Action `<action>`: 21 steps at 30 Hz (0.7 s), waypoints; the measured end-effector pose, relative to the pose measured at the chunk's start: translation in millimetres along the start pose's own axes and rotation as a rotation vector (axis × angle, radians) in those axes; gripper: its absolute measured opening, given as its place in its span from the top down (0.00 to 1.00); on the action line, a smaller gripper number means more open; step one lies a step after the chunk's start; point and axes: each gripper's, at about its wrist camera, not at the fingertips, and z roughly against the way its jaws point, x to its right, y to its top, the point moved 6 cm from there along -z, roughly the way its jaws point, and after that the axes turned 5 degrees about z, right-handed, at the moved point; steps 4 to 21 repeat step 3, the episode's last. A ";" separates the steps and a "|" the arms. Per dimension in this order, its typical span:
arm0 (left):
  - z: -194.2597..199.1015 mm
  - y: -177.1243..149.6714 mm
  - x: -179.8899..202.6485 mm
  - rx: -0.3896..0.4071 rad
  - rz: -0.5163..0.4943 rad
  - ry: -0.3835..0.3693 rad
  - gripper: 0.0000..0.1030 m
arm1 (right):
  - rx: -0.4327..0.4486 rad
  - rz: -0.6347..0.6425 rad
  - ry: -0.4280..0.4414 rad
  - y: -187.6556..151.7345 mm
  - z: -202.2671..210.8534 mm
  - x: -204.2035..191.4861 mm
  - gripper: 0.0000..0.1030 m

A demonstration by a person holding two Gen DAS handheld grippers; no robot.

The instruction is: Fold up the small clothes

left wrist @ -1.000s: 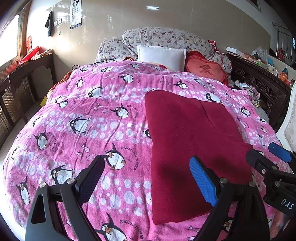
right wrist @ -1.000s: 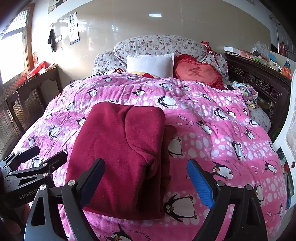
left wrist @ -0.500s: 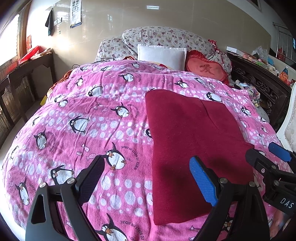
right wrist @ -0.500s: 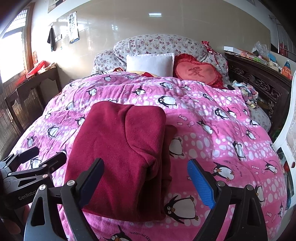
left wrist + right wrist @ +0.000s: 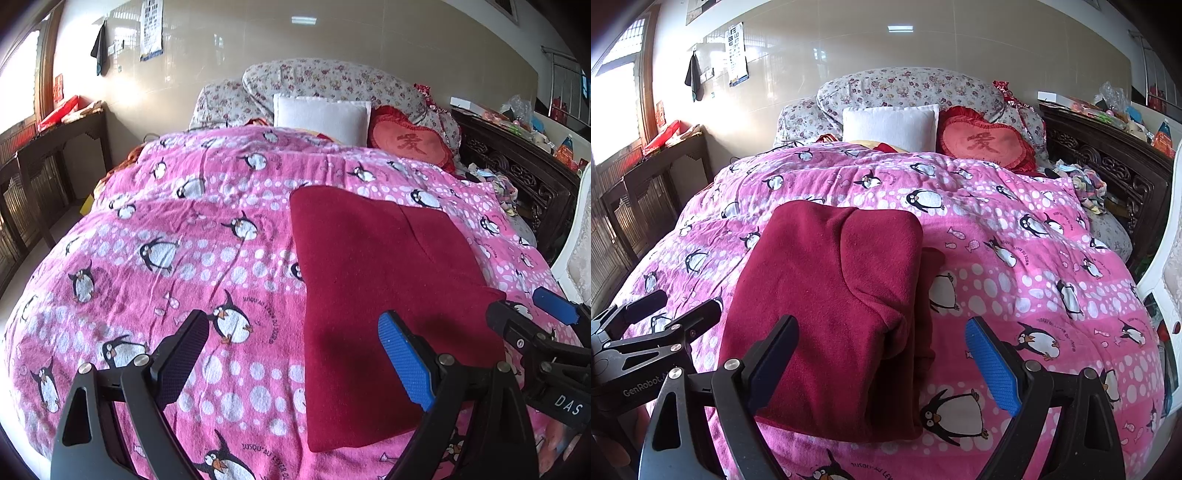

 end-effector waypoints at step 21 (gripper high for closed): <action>2.2 1.1 -1.0 0.017 -0.013 0.009 0.10 | -0.005 -0.004 -0.002 -1.8 -1.6 1.6 0.09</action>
